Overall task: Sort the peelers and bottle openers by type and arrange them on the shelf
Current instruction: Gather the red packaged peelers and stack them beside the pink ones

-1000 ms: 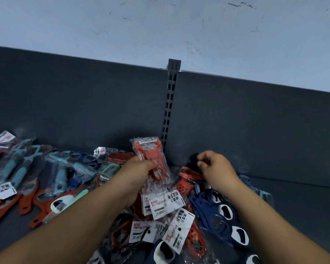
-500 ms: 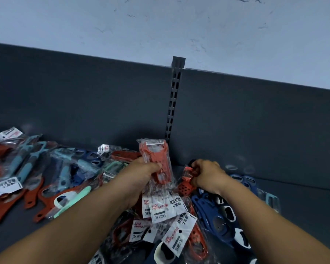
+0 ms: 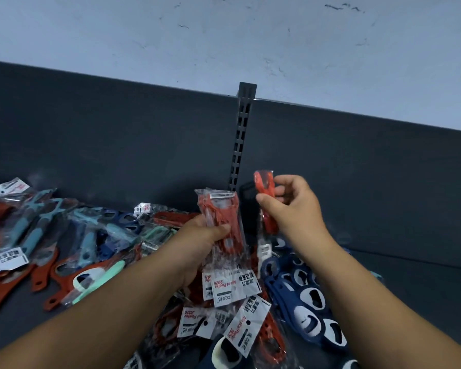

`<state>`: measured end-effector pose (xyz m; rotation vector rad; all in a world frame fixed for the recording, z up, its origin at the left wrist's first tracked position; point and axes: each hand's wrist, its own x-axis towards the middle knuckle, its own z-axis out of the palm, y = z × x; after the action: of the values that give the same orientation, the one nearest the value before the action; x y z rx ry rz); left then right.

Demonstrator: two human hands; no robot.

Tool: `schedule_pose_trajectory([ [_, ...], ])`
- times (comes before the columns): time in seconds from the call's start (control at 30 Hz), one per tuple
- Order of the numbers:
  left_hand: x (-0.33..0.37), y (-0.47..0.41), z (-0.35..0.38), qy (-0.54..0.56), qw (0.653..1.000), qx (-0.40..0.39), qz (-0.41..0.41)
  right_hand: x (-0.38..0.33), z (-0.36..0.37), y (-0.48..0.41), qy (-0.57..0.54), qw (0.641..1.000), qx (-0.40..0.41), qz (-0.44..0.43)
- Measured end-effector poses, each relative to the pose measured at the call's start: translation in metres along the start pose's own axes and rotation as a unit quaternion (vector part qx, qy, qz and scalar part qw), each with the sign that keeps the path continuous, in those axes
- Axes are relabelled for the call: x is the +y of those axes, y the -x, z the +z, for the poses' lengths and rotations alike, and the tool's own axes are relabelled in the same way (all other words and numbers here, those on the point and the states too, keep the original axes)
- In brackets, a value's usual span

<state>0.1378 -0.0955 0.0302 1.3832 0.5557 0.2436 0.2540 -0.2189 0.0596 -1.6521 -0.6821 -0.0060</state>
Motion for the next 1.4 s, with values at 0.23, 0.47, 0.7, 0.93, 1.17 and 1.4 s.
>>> schedule_pose_trajectory([
  [0.23, 0.005, 0.004, 0.009, 0.017, 0.998, -0.043, 0.035, -0.001, 0.022, 0.016, -0.051, 0.991, -0.082, 0.087],
  [0.47, 0.009, 0.009, 0.013, -0.003, 0.993, -0.103, 0.05, 0.0, 0.023, 0.026, -0.004, 0.994, -0.077, 0.072],
  [0.7, 0.006, 0.009, 0.022, 0.006, 0.998, -0.051, 0.047, 0.001, 0.003, 0.027, -0.165, 0.96, -0.109, 0.199],
  [0.93, 0.003, 0.014, 0.054, -0.023, 0.997, -0.046, 0.055, -0.001, 0.003, 0.032, -0.208, 0.937, -0.201, 0.196],
  [1.17, 0.006, 0.022, 0.035, 0.043, 0.998, 0.011, 0.035, 0.012, -0.035, 0.013, -0.091, 0.956, -0.216, 0.177],
  [1.4, -0.001, 0.032, -0.001, 0.038, 0.999, 0.035, -0.001, 0.048, -0.037, 0.007, 0.269, 0.903, -0.328, 0.063],
])
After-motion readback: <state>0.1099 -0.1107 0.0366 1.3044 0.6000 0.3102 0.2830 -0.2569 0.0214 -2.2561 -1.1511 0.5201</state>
